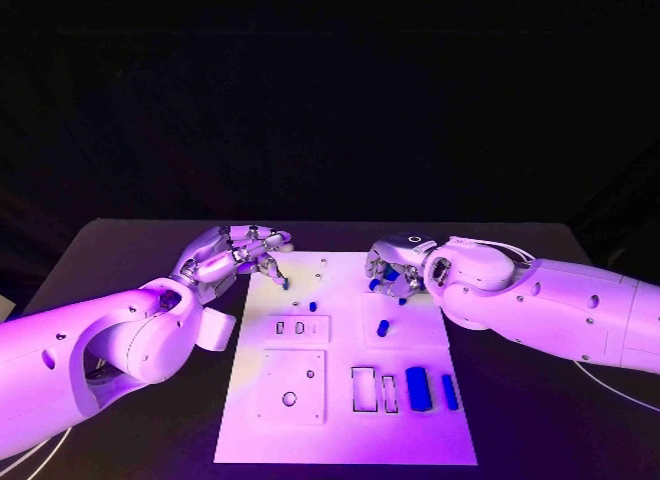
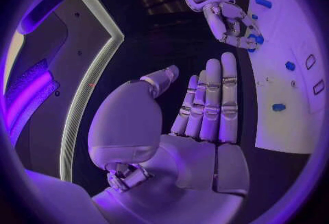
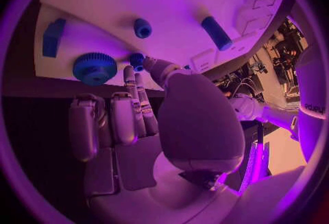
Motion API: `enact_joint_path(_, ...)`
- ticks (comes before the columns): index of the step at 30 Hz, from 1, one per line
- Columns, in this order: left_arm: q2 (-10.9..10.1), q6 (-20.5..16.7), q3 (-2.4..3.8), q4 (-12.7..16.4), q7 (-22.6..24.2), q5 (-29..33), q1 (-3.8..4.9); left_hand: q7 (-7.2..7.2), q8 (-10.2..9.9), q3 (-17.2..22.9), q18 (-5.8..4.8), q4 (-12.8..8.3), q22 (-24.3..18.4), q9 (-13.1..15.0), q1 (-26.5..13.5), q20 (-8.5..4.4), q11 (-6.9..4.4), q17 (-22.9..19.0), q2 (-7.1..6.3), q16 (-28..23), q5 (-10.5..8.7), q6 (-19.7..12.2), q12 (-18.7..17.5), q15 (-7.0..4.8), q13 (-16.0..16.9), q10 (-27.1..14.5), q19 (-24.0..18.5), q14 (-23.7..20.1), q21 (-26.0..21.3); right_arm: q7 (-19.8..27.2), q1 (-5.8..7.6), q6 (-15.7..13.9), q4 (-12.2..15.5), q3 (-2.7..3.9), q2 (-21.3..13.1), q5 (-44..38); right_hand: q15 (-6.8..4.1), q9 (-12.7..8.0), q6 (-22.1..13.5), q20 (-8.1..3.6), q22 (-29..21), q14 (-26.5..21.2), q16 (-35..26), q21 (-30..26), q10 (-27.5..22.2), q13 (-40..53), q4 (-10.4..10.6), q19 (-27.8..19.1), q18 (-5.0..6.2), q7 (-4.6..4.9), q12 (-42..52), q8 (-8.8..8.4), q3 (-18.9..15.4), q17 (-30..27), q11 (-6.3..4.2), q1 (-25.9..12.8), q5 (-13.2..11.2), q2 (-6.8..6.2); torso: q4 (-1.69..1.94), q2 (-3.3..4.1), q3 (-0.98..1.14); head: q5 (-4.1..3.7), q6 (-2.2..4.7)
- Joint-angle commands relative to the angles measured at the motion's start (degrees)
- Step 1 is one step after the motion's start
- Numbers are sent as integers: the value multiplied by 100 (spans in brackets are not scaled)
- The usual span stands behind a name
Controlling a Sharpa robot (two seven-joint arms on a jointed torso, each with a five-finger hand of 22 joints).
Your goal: Assemble the parts on the task board
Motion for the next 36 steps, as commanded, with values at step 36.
enact_joint_path(36, -5, 207, 8, -6, 55, 72, 15, 4, -27, 89, 19, -34, 86, 33, 53, 8, 12, 28, 57, 58, 12, -44, -59, 8, 14, -1, -90, -60, 148, -476, 28, -1080, 136, -23, 142, -403, -155, 332, 421, -103, 988, 294, 109, 393, 544, 270, -221, 339, -182, -110, 78, 317, 355, -39, -160, 326, -121, 262, 11, 2, -15, 69, 32)
